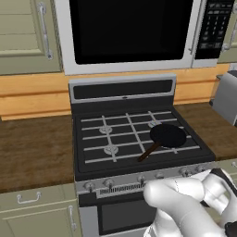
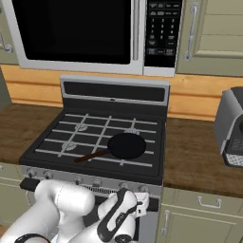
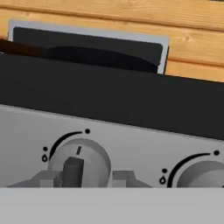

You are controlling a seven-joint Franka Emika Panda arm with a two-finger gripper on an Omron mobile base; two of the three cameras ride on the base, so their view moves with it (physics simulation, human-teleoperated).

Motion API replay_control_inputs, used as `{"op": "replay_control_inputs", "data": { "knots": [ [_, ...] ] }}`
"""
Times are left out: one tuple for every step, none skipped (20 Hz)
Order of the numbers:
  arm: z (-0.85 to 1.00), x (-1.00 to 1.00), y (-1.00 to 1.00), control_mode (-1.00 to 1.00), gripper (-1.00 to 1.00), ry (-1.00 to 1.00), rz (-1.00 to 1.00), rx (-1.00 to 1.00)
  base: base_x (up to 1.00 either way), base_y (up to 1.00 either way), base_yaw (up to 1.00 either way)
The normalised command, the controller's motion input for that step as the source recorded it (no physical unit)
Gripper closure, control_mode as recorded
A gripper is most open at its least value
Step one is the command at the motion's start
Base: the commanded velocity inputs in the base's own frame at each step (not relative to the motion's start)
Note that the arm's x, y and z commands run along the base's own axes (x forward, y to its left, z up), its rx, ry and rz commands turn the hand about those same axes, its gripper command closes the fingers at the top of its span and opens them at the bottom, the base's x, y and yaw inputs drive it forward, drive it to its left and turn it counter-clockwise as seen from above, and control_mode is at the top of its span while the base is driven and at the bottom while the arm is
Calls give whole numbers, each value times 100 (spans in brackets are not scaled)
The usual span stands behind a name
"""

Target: Turn off the rear right burner of the stove.

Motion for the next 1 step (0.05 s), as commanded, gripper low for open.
{"op": "replay_control_inputs", "data": {
  "knots": [
    [0, 0, 0, -100, 100, 0, 0, 0, 0, 0, 0]
  ]
}}
